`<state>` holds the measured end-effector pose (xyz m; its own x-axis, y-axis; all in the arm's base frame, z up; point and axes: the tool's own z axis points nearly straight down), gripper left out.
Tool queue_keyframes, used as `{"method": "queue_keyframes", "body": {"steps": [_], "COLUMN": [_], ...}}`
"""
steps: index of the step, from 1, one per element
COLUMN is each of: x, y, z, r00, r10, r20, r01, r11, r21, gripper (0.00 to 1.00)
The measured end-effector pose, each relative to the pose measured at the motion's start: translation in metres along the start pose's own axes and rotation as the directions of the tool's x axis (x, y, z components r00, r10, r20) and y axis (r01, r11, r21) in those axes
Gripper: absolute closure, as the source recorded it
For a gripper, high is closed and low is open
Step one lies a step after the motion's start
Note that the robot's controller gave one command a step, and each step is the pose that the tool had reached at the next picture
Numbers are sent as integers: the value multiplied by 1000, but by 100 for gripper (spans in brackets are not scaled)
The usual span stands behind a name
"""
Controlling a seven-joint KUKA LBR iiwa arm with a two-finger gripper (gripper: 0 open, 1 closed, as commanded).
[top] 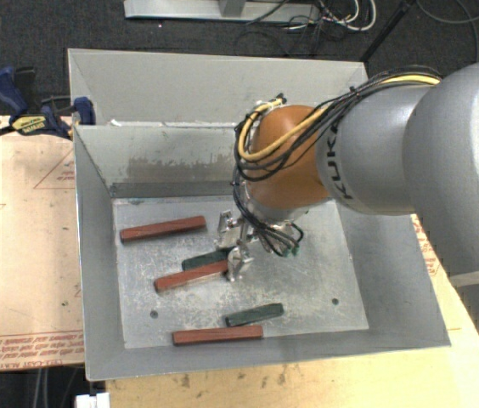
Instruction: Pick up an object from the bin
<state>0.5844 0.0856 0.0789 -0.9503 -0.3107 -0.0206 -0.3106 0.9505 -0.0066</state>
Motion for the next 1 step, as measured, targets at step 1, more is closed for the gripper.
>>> {"method": "queue_keyframes", "body": {"steps": [1], "x": [-10], "y": [-26], "z": [-123], "r00": [1000], "r10": [-3], "r20": [-17], "r01": [3], "r11": [1000], "r21": [-7], "gripper": [100]}}
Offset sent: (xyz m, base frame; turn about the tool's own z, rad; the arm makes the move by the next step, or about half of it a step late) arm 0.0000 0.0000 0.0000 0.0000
